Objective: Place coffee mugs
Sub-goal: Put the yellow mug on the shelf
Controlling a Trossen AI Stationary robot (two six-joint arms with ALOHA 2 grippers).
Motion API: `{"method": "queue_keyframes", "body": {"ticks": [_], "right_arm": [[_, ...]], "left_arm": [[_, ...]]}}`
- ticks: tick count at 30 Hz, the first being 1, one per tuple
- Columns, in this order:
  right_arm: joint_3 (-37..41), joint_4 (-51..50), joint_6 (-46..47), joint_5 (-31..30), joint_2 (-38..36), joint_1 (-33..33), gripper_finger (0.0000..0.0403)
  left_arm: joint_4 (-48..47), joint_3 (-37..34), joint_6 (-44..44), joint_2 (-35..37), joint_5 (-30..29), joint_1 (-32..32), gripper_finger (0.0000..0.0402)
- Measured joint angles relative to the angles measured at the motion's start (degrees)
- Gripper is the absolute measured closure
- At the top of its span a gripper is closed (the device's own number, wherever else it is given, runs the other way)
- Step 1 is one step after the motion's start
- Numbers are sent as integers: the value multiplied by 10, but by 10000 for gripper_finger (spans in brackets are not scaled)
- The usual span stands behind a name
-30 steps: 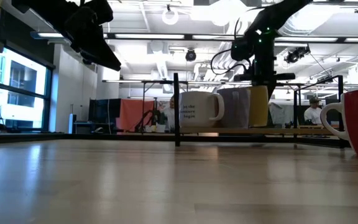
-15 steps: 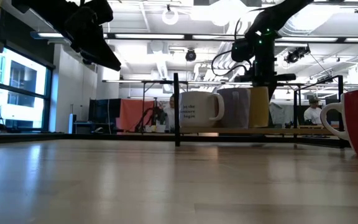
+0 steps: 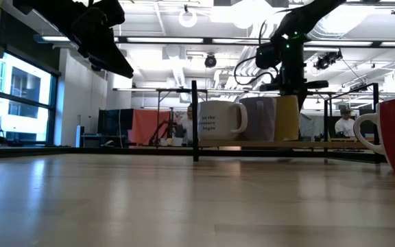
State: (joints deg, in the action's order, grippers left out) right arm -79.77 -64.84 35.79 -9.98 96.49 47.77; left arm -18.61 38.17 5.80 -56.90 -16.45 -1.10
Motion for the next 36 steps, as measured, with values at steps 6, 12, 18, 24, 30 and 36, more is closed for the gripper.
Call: {"method": "queue_keyframes", "body": {"ticks": [6, 12, 18, 24, 30, 36], "right_arm": [[0, 0, -4, 1, 0, -2, 403], [0, 0, -13, 17, 2, -4, 403], [-3, 3, -15, 17, 23, -9, 403], [-3, 19, -18, 10, 29, -9, 398], [1, 20, -24, -1, 34, -9, 361], [1, 17, -31, 0, 34, -9, 333]], "left_arm": [[0, 0, 0, 0, 0, 0, 222], [0, 0, 0, 0, 0, 0, 222], [0, 0, 0, 0, 0, 0, 222], [0, 0, 0, 0, 0, 0, 222], [0, 0, -5, 0, 0, 0, 222], [0, 0, -5, 0, 0, 0, 222]]}}
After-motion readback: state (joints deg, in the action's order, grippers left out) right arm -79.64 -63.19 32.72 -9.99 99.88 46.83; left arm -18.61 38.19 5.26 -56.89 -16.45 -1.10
